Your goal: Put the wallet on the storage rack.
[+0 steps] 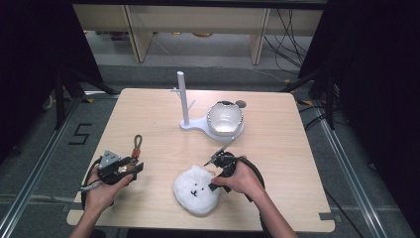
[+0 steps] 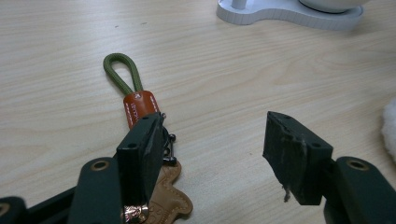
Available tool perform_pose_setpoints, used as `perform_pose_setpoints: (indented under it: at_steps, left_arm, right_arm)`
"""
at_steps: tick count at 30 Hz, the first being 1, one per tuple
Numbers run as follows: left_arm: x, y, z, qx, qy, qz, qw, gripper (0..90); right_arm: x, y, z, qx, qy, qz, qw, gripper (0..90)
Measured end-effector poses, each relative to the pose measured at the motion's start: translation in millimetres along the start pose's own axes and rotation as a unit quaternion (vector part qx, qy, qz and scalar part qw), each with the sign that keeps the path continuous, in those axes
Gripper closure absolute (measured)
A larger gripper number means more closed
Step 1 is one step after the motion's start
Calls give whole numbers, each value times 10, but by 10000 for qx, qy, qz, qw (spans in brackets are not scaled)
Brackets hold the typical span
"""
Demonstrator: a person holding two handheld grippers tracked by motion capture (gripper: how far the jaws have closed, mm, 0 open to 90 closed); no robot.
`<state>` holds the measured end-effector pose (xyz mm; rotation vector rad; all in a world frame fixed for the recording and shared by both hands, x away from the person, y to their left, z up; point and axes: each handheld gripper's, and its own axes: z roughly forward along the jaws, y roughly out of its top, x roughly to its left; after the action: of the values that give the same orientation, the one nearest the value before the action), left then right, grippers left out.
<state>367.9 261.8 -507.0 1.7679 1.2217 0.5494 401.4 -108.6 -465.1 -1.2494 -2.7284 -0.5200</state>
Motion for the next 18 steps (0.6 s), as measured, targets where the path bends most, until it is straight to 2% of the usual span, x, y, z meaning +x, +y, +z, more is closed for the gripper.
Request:
perform_pose_setpoints:
  at_steps: [2, 8, 12, 13, 16, 18]
  left_arm:
    - [0, -2, 1, 23, 12, 14, 10000, 373]
    - [-1, -3, 5, 34, 16, 10, 10000, 373]
    - [2, -11, 12, 19, -23, -13, 10000, 372]
    - [5, -13, 12, 27, -17, -13, 10000, 372]
    - [9, -16, 10, 27, -7, -23, 10000, 372]
    - [13, -19, 7, 27, -7, -22, 10000, 372]
  right_arm:
    - [-2, 12, 38, 22, 15, -77, 10000, 419]
    - [28, 42, 102, 50, -23, -113, 9999, 454]
    - [38, 65, 137, 149, 18, -133, 9998, 530]
    - [57, 68, 139, 187, 65, -23, 9998, 552]
    - [34, 74, 157, 186, 77, -170, 9997, 618]
    - [39, 75, 142, 218, 87, -58, 9997, 686]
